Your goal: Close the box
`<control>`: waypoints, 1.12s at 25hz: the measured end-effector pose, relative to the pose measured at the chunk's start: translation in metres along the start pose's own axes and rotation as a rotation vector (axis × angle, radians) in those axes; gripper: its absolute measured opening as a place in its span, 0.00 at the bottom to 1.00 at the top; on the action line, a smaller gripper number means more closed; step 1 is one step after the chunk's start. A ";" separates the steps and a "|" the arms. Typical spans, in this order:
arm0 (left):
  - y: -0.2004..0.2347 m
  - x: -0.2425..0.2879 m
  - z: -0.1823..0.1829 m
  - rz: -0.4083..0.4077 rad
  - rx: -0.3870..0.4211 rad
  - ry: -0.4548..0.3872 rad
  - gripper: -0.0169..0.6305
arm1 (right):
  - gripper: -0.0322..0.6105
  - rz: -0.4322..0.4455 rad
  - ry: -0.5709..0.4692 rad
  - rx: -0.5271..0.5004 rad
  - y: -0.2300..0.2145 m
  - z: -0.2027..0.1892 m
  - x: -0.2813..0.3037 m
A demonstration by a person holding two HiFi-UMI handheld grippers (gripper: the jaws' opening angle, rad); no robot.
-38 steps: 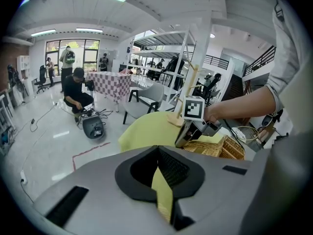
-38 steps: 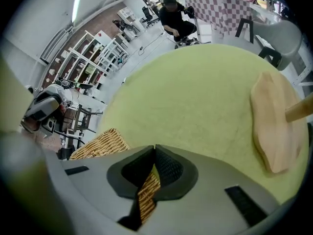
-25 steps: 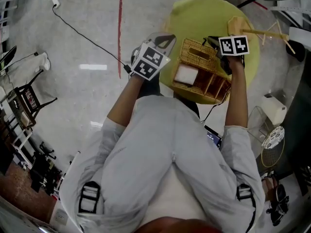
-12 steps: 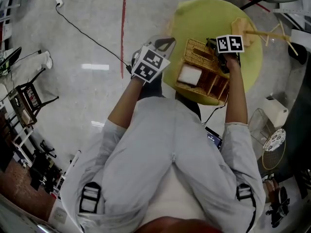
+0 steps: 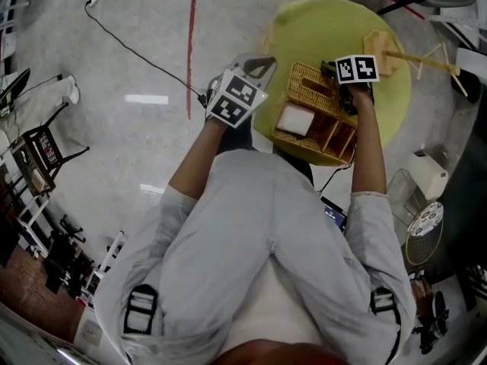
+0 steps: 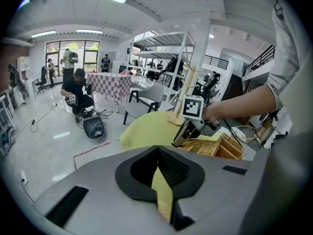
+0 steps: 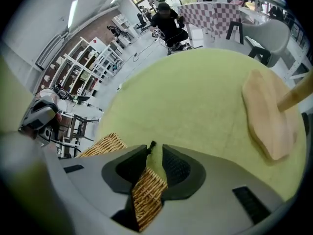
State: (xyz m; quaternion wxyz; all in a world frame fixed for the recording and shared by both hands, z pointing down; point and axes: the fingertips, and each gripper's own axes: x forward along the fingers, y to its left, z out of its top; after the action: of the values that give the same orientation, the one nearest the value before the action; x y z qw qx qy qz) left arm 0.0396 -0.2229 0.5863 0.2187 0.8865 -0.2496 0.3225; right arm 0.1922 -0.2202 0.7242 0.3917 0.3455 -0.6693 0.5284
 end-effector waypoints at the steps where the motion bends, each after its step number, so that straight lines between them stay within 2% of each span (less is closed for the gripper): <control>1: 0.000 0.001 0.002 -0.001 0.003 -0.002 0.07 | 0.24 0.005 0.003 -0.004 0.002 0.001 0.000; 7: 0.004 0.002 0.002 0.003 0.008 -0.001 0.07 | 0.26 0.034 0.014 -0.019 0.011 0.003 0.004; 10: 0.004 0.001 0.002 0.005 0.005 0.000 0.07 | 0.26 0.015 0.025 -0.026 0.011 0.000 0.005; 11: 0.003 0.001 0.002 0.005 0.006 0.001 0.07 | 0.25 0.003 0.026 -0.025 0.009 0.000 0.004; 14: 0.001 0.000 0.000 0.006 0.010 0.005 0.07 | 0.12 -0.027 0.026 -0.017 0.002 -0.001 0.004; 17: 0.002 -0.002 -0.001 0.007 0.014 0.001 0.07 | 0.10 -0.027 0.022 -0.019 0.003 -0.001 0.002; 24: 0.001 -0.013 0.005 0.006 0.040 -0.020 0.07 | 0.10 0.013 -0.086 -0.030 0.030 0.009 -0.034; 28: -0.009 -0.023 0.016 -0.015 0.080 -0.052 0.07 | 0.10 -0.001 -0.169 -0.043 0.047 0.006 -0.064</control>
State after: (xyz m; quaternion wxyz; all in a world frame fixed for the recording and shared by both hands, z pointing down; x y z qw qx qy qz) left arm 0.0367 -0.2180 0.5573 0.1791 0.9045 -0.2353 0.3074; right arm 0.1790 -0.2131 0.6458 0.3413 0.3806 -0.7110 0.4828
